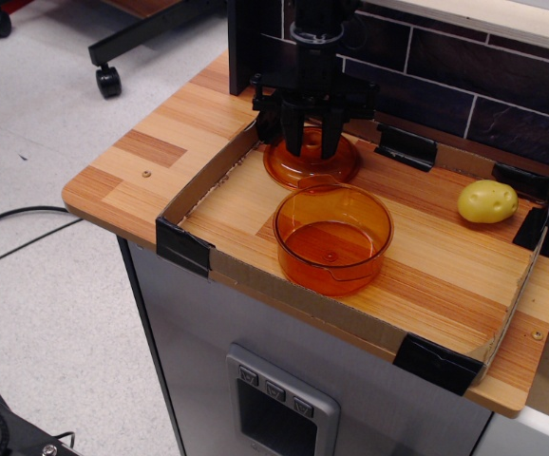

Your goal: Put lid on pot

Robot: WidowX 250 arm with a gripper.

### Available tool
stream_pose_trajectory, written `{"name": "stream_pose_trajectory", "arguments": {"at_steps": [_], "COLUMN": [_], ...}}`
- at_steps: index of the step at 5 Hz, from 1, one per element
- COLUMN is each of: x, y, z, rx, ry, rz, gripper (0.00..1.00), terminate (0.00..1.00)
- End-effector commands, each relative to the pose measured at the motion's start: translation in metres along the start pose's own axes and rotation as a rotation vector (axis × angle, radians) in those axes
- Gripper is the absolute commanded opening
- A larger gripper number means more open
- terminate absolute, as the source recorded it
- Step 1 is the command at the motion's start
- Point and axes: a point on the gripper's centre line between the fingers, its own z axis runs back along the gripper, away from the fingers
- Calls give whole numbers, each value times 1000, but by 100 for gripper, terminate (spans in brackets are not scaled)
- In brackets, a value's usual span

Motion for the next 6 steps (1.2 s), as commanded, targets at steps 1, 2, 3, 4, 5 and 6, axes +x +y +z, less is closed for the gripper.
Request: {"name": "stream_pose_trajectory", "arguments": {"at_steps": [1, 2, 3, 4, 5, 6], "x": [-6, -22, -38, -60, -83, -95], "y": [-36, -45, -45, -38, -28, -25], "z": [77, 98, 111, 112, 102, 84], "rx": [-72, -99, -133, -133, -114, -96], "ry": [-122, -147, -147, -122, -115, -104], "rz": [-34, -77, -119, -171, -230, -270], "gripper": [0, 0, 0, 0, 0, 0], "terminate": [0, 0, 0, 0, 0, 0]}}
